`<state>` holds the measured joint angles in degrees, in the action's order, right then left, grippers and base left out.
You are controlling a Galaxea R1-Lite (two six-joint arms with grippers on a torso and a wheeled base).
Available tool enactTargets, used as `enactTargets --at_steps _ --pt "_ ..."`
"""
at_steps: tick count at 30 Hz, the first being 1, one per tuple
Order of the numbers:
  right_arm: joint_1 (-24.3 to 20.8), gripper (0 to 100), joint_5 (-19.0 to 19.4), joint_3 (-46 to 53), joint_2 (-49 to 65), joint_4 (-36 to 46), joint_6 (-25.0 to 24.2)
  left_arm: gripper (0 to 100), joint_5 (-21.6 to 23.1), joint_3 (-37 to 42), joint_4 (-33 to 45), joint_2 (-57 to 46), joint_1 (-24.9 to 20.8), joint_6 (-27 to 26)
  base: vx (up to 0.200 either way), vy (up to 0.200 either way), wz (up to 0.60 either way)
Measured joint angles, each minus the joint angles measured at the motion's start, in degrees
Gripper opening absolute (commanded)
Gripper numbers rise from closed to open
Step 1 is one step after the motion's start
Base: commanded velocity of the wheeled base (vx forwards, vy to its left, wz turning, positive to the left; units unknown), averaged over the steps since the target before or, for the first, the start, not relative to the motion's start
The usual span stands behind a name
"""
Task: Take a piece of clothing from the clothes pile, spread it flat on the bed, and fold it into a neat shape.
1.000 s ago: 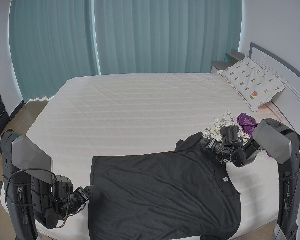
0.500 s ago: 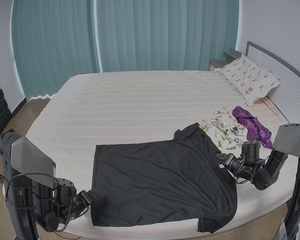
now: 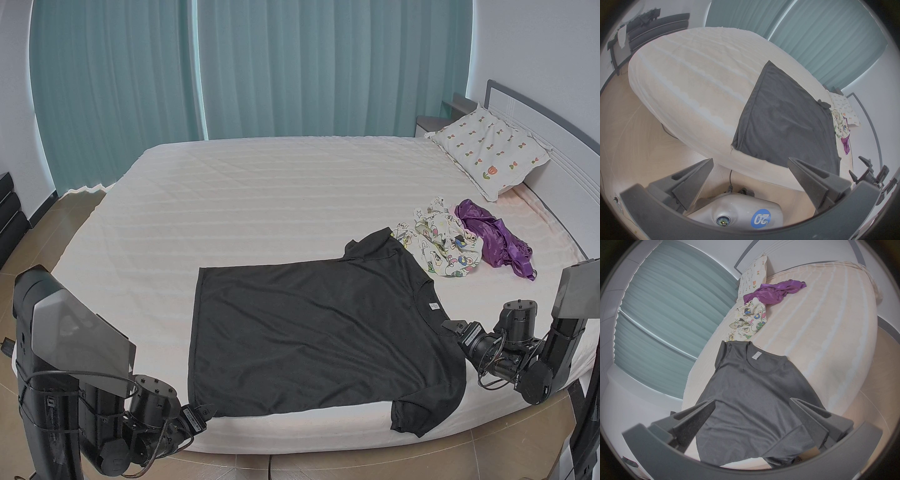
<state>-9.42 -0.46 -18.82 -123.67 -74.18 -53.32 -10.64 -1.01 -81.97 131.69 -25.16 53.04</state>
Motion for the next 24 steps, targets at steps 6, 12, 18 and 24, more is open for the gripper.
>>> enactTargets --at_steps 6,12,18,24 --pt "-0.4 100 0.1 1.5 -1.3 -3.5 -0.5 100 -2.3 -0.8 -1.9 1.6 -2.4 -1.5 0.000 0.000 0.00" --pt "-0.4 100 0.1 3.3 -2.6 -6.8 -0.5 100 -5.0 -3.4 -2.3 4.7 -2.7 -3.3 0.000 0.000 0.00" --pt "-0.6 100 0.1 4.8 -3.3 -8.8 -0.5 100 -6.3 -6.8 -3.1 7.7 -2.5 -5.5 0.000 0.000 0.00" --pt "-0.8 100 0.1 5.2 -3.6 -10.2 -0.8 100 -6.4 -9.9 -3.3 9.9 -2.0 -6.3 0.000 0.000 0.00"
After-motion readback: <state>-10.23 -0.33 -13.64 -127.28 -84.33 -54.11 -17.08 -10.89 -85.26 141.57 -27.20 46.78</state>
